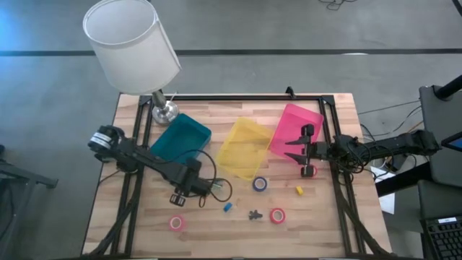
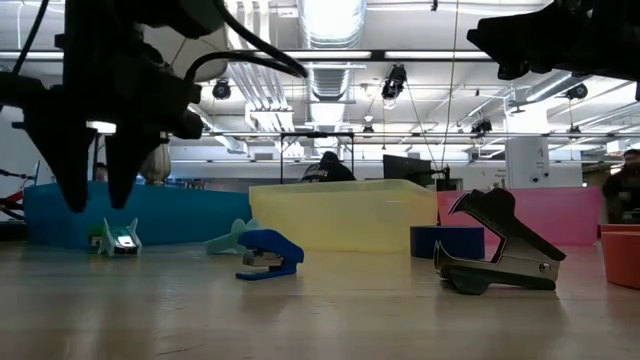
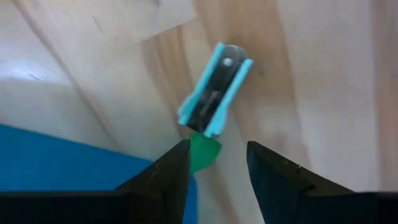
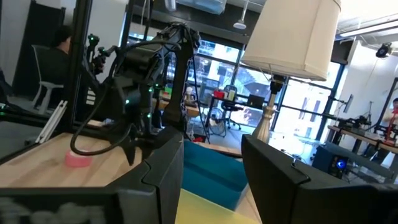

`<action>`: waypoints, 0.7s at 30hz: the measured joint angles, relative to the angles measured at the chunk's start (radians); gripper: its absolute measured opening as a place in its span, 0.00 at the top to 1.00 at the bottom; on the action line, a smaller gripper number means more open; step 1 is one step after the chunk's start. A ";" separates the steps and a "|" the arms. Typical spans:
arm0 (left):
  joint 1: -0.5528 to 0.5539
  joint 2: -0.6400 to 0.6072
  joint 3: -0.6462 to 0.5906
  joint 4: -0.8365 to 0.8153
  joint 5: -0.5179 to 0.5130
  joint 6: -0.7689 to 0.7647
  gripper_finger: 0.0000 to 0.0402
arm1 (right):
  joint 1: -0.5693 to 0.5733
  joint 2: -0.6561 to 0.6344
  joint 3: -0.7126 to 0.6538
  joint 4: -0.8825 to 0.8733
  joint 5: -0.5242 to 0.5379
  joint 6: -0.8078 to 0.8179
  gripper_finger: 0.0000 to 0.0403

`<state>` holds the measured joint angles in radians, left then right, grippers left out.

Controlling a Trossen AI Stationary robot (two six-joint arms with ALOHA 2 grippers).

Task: Pick and place Stapler, Stapler remover, tape
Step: Put the green stapler into the blue bin

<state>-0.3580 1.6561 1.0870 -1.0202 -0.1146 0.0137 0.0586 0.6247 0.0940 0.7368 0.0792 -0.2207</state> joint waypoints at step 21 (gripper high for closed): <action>0.000 0.069 -0.036 0.010 -0.041 0.066 0.60 | 0.000 0.001 0.000 0.000 0.000 0.000 0.60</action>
<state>-0.3580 1.7256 1.0507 -1.0097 -0.1553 0.0795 0.0582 0.6254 0.0937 0.7364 0.0792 -0.2207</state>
